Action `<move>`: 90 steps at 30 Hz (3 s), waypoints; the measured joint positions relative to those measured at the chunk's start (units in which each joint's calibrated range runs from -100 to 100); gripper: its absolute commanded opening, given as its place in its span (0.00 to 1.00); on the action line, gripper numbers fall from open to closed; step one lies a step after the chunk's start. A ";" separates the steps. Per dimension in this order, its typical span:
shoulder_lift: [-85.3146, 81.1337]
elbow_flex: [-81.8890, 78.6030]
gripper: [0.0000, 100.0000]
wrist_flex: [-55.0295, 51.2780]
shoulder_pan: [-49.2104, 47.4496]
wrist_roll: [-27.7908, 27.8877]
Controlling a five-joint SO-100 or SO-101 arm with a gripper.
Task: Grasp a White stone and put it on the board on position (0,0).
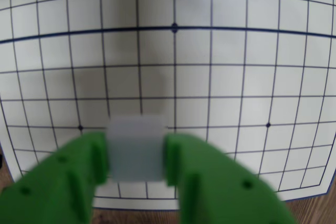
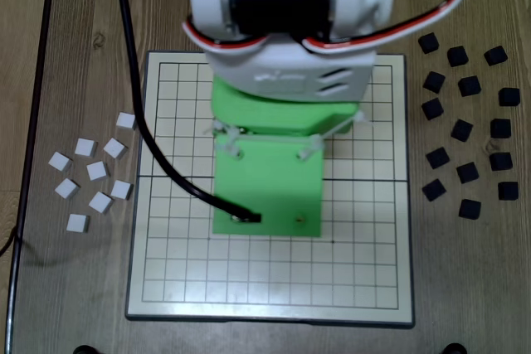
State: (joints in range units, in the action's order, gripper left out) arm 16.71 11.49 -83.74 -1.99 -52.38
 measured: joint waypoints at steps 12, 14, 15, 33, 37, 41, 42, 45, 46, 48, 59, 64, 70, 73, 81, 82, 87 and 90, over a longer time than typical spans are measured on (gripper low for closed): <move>2.83 0.00 0.06 2.14 0.97 0.39; 3.11 0.00 0.06 2.54 0.97 0.39; 3.11 0.00 0.06 2.70 0.97 0.39; 7.12 0.00 0.06 4.13 0.97 0.39; 7.21 0.00 0.06 5.24 0.97 0.54; 8.49 0.00 0.06 7.30 0.97 1.12; 8.68 -0.09 0.06 7.77 0.97 1.27; 8.86 -0.09 0.06 8.49 0.97 1.47; 8.86 -0.09 0.06 8.65 0.97 1.47; 9.13 -0.09 0.06 8.65 0.97 1.47; 9.77 -4.74 0.06 11.90 0.97 1.76; 9.77 -6.26 0.06 13.17 0.97 2.05; 9.77 -7.69 0.06 14.68 0.97 2.05; 9.77 -8.23 0.06 14.91 0.97 2.05; 9.77 -8.23 0.06 15.39 2.37 2.54; 9.77 -8.49 0.06 15.55 2.48 2.54; 9.77 -9.83 0.06 16.34 2.48 2.54; 9.77 -9.92 0.06 16.34 2.48 2.54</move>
State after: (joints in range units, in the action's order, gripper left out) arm 26.48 1.56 -67.39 0.49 -49.84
